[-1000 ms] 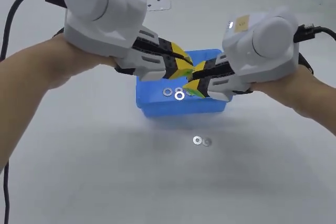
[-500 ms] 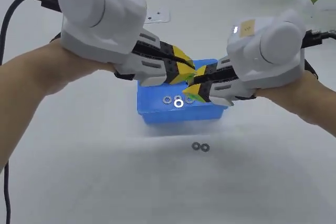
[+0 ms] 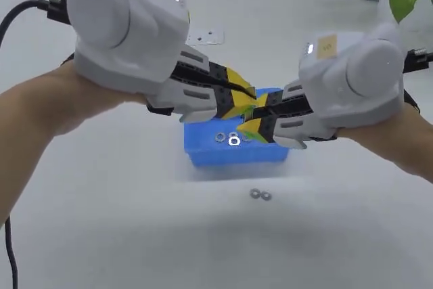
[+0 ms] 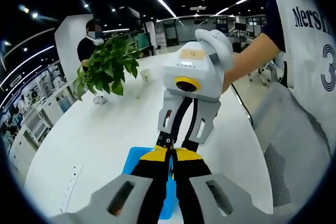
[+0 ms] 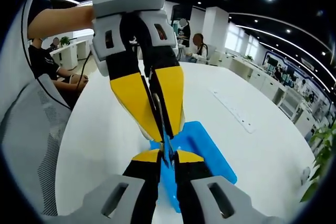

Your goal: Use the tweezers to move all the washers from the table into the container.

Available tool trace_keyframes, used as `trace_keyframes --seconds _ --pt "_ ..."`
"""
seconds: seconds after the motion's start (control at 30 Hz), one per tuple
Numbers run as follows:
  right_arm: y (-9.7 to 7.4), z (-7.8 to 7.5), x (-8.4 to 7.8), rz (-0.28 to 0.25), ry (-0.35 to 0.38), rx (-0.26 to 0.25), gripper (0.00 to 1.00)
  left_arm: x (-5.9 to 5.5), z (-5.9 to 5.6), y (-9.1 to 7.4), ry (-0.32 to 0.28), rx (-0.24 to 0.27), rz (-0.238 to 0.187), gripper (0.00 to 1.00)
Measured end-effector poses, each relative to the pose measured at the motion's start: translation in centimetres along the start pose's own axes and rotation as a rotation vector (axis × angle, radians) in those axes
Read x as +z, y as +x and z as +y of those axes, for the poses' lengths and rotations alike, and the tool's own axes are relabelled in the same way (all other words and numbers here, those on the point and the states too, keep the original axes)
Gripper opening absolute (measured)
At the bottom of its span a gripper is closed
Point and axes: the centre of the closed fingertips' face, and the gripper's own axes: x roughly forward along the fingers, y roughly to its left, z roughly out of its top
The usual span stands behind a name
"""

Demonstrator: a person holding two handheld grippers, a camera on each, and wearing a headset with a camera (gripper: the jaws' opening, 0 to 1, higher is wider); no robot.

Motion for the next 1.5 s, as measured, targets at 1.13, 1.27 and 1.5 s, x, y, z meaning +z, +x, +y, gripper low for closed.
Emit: trace_keyframes --seconds 1.13,1.27,1.5 --pt "-0.5 6.5 -3.7 0.029 0.083 0.074 0.11 -2.2 -6.2 1.5 -0.086 -0.099 0.008 0.06" --pt "-0.6 6.9 -3.8 0.024 0.099 0.077 0.11 -2.3 -6.6 1.4 -0.108 -0.094 -0.001 0.06" --pt "-0.5 7.1 -4.2 0.028 0.108 0.077 0.11 -2.6 -6.8 1.5 -0.122 -0.093 -0.004 0.06"
